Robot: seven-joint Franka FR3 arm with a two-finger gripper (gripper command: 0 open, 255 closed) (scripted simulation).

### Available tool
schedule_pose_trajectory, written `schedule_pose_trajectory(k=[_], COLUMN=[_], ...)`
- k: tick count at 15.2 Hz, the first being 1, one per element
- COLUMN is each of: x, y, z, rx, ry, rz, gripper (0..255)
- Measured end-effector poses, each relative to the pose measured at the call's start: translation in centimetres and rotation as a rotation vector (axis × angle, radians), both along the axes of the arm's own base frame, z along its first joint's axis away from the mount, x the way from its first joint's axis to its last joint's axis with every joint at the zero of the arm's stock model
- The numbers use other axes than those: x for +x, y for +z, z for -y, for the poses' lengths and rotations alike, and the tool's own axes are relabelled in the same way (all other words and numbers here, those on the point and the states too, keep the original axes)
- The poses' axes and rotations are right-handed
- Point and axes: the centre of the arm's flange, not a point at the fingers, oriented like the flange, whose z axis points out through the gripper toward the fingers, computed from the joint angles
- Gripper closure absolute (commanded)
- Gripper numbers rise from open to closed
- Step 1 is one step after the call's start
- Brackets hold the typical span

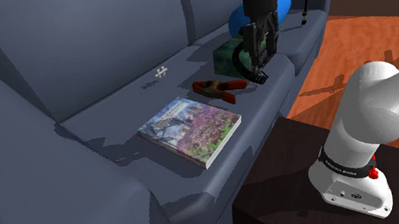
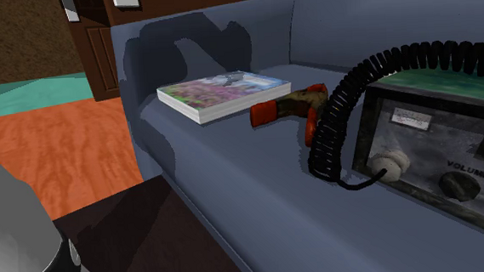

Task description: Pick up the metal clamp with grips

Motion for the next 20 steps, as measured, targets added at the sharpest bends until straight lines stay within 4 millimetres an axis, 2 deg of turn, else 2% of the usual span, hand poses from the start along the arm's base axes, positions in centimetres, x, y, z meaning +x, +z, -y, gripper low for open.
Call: schedule_pose_trajectory(k=[2,4,7,13,20], x=[0.2,1.3,3.1,7.5,14.0], y=[-0.3,-1.3,-3.9,-8.0,-13.0], z=[0.4,1.7,3.3,7.4,10.1], rx=[0.0,0.002,0.004,0.008,0.013], ry=[0.013,0.06,0.145,0.324,0.534], rz=[0.003,0.015,0.036,0.082,0.138], gripper=[0,0,0,0,0])
